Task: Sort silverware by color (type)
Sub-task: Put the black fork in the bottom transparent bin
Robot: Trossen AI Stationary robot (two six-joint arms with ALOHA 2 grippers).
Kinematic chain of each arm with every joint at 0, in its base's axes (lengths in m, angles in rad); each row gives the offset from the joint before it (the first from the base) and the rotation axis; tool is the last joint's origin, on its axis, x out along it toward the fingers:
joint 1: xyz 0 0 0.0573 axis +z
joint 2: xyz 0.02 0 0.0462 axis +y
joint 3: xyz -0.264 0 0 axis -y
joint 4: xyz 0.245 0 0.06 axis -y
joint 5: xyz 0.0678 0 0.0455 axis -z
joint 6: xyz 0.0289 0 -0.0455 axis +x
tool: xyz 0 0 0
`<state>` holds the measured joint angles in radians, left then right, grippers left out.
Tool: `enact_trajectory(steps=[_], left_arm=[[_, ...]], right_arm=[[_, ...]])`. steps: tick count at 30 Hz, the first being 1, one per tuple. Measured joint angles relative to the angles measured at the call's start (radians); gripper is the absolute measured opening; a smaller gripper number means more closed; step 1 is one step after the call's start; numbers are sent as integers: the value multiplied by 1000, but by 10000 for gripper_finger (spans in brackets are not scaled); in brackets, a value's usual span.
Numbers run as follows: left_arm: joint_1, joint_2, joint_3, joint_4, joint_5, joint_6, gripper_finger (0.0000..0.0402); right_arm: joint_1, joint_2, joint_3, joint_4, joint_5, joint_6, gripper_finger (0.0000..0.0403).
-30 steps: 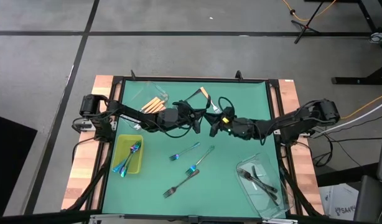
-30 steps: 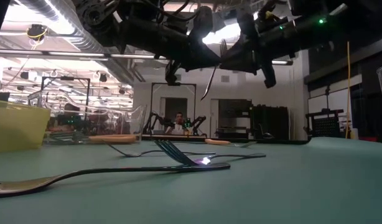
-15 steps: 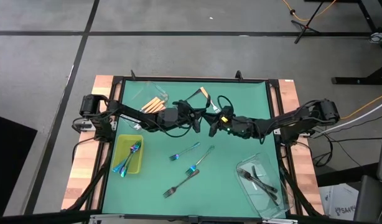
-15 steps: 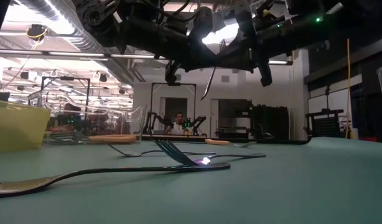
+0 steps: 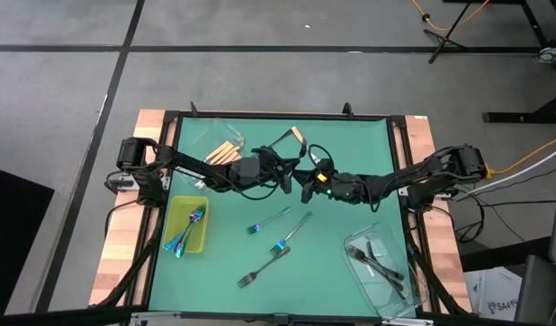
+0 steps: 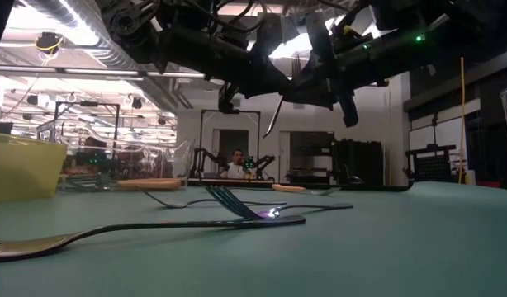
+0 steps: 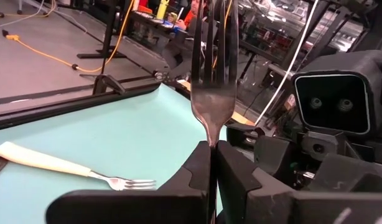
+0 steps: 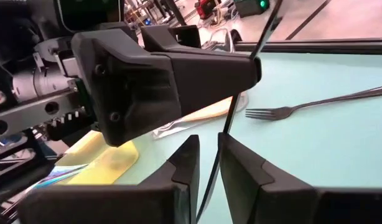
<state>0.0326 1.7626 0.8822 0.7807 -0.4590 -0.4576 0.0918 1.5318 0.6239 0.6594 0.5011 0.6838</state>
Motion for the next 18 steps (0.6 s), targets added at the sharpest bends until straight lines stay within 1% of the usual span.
enact_trajectory(steps=[4,7,18], left_arm=[[-2,0,0,0,0,-1,8],[-5,0,0,1,-1,-4,8],[-21,0,1,0,-7,-4,8]], right_arm=[[0,0,0,-2,4,0,62],[0,0,0,-2,26,-1,62],[1,1,-1,8,31,-1,62]])
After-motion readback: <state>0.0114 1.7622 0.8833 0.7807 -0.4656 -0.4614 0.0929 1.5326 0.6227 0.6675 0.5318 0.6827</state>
